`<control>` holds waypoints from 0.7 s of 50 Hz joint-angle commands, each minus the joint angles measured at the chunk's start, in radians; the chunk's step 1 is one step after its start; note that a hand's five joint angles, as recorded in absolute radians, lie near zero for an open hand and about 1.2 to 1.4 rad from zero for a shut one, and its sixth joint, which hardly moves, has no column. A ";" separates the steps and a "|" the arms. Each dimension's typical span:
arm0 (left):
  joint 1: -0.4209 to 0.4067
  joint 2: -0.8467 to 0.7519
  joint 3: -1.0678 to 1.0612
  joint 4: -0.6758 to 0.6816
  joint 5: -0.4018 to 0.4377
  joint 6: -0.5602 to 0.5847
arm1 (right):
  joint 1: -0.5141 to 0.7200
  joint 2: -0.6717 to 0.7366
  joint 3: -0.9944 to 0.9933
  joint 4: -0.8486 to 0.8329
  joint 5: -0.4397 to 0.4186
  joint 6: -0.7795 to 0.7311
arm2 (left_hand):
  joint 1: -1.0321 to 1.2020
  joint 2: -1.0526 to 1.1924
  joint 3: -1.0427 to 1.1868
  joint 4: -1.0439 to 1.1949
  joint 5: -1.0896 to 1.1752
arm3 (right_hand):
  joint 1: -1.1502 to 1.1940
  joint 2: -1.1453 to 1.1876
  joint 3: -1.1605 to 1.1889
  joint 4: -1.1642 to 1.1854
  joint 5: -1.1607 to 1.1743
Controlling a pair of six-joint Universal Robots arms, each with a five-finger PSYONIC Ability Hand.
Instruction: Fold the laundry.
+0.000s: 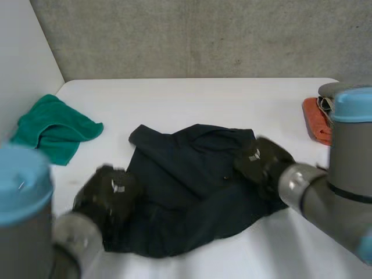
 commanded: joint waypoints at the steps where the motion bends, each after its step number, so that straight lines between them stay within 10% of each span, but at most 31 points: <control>1: 0.092 -0.202 0.131 0.159 -0.016 0.019 | 0.027 0.239 -0.152 -0.233 0.032 -0.030 | 0.235 0.200 0.209 0.197 0.229 | 0.299 0.212 0.209 0.200 0.214; 5: 0.092 -0.247 0.169 0.179 -0.028 0.004 | 0.030 0.283 -0.189 -0.235 0.084 -0.053 | -0.380 -0.416 -0.407 -0.418 -0.386 | -0.708 -0.795 -0.798 -0.806 -0.792; 8: 0.092 -0.243 0.175 0.180 -0.051 -0.009 | 0.030 0.260 -0.182 -0.241 0.133 -0.022 | -0.782 -0.818 -0.809 -0.820 -0.788 | -0.911 -0.998 -1.001 -1.009 -0.995; 16: 0.075 -0.100 0.079 0.180 -0.114 -0.013 | -0.002 0.022 -0.128 -0.100 0.164 0.110 | -0.986 -1.022 -1.013 -1.024 -0.992 | -0.923 -1.010 -1.013 -1.021 -1.007; 26: 0.026 0.012 -0.094 0.140 -0.050 -0.016 | -0.144 -0.099 -0.090 0.374 0.000 0.116 | -0.883 -0.919 -0.910 -0.921 -0.889 | -0.665 -0.752 -0.755 -0.763 -0.749; 35: 0.050 -0.052 -0.087 0.103 0.007 -0.041 | -0.166 0.000 0.042 0.080 -0.081 0.166 | -0.686 -0.722 -0.713 -0.724 -0.692 | -0.629 -0.717 -0.719 -0.728 -0.714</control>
